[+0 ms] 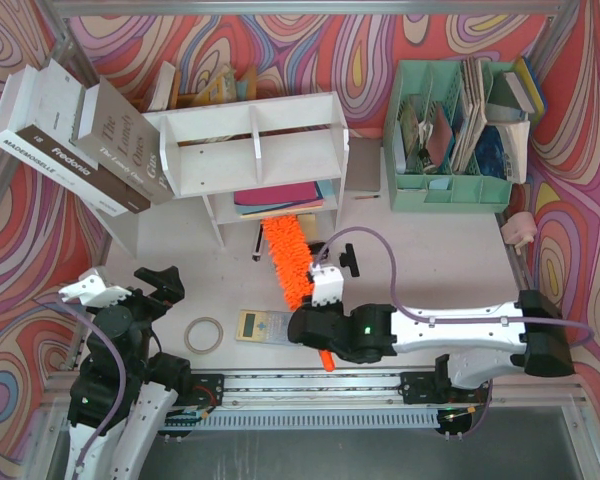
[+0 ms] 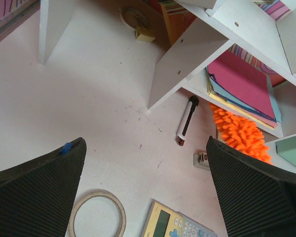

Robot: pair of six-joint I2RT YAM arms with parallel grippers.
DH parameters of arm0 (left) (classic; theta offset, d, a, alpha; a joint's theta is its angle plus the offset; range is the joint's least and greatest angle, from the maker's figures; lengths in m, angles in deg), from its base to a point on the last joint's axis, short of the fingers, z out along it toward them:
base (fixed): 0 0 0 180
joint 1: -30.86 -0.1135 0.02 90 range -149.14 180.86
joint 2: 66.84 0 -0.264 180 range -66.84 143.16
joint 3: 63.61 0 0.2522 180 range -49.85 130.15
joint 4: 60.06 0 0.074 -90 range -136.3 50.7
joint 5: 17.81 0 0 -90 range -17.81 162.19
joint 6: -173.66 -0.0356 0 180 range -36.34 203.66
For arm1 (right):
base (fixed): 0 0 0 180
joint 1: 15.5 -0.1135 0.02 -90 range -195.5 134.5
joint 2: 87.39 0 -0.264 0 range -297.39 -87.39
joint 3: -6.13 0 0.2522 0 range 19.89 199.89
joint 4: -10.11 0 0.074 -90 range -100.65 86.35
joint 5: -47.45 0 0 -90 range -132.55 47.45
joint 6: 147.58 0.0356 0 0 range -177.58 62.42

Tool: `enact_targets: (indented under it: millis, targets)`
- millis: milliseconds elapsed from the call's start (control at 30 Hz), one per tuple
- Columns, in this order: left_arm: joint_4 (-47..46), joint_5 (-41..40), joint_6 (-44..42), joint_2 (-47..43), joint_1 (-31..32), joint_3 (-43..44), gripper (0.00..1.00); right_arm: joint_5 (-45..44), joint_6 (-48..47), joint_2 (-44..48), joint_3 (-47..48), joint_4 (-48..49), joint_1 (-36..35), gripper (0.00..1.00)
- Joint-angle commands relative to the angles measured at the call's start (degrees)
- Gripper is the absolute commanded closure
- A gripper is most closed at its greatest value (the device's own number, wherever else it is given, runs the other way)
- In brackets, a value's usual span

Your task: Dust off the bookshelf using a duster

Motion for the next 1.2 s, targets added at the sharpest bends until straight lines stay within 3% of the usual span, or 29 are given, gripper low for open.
enact_targets:
  millis: [0,300,567,900,1167]
  targets:
    - [-0.11,-0.89,0.03,-0.11,-0.22,0.45,0.02,-1.34,-8.54,-3.54,2.38,8.0,-2.33,1.0]
    - [-0.2,-0.54,0.03,0.32,-0.22,0.52,0.02,5.27,-16.12,-9.8,2.27,18.29,-2.96,1.0]
    - [-0.21,-0.65,-0.01,0.24,-0.22,0.5,0.02,5.25,-13.38,-13.45,3.13,13.79,-2.96,1.0]
    - [-0.2,-0.59,0.02,0.23,-0.24,0.55,0.02,1.28,-17.19,-7.3,6.93,14.6,-4.98,1.0]
    - [-0.24,-0.61,0.02,0.39,-0.22,0.5,0.02,3.66,-12.12,-9.72,0.44,12.39,-4.99,1.0]
